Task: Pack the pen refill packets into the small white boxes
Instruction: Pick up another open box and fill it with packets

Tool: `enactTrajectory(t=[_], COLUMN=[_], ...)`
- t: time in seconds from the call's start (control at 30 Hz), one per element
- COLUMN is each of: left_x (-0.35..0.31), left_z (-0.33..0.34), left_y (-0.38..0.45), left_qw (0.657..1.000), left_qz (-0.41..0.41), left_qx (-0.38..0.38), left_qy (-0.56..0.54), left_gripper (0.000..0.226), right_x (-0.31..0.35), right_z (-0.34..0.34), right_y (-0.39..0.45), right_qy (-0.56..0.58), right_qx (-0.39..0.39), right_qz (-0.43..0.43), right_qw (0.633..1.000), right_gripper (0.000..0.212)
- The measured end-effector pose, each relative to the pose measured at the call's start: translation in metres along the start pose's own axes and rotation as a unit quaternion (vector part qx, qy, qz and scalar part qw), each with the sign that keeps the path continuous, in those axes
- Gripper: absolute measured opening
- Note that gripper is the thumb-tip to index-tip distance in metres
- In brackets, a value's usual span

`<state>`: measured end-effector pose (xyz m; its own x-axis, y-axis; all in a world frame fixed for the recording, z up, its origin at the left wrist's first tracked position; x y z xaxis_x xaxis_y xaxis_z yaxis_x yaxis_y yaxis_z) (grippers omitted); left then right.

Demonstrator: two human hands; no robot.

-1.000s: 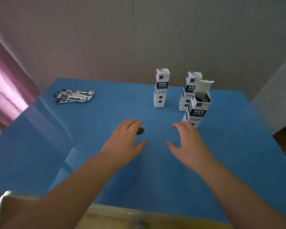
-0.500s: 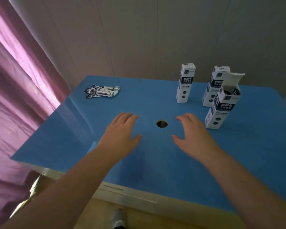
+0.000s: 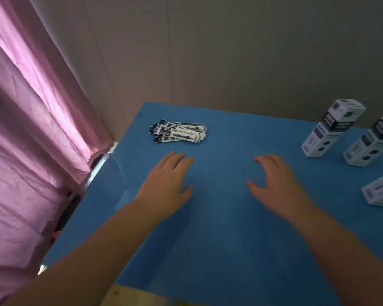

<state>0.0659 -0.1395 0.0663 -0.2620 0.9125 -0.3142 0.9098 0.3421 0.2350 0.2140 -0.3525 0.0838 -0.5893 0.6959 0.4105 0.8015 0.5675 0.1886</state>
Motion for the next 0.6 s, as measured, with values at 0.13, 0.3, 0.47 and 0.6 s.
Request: enactTrajectory(t=[0.13,0.3,0.47,0.6], left_x=[0.044,0.084,0.119,0.122], left_z=[0.000,0.012,0.039,0.054], left_y=[0.027,0.079,0.150,0.199], left_qw=[1.000,0.997,0.986,0.954], left_qz=[0.013,0.067,0.068,0.117], left_qx=[0.021,0.039,0.124,0.196], left_qy=[0.005,0.024,0.093,0.195], left_gripper=[0.075,0.080,0.106,0.122], right_x=[0.028,0.043,0.045,0.044], right_z=[0.021,0.038,0.047,0.047], right_y=[0.022,0.032,0.033,0.032], right_qy=[-0.001,-0.003,-0.016,-0.013], right_qx=[-0.001,0.001,0.019,0.008], right_qz=[0.023,0.052,0.074,0.090], right_qw=[1.000,0.999,0.997,0.996], right_gripper=[0.060,0.059,0.057,0.054])
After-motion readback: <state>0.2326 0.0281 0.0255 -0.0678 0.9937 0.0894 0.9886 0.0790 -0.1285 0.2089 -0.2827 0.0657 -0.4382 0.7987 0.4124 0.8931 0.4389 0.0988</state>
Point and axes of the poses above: each hand's wrist, its own y-axis towards the middle knuckle, its own z-axis out of the palm, x = y × z, the point moved 6 cm from there along y, towards the middle knuckle, and after that the axes turned 8 degrees about -x, right-handed, at the moved point
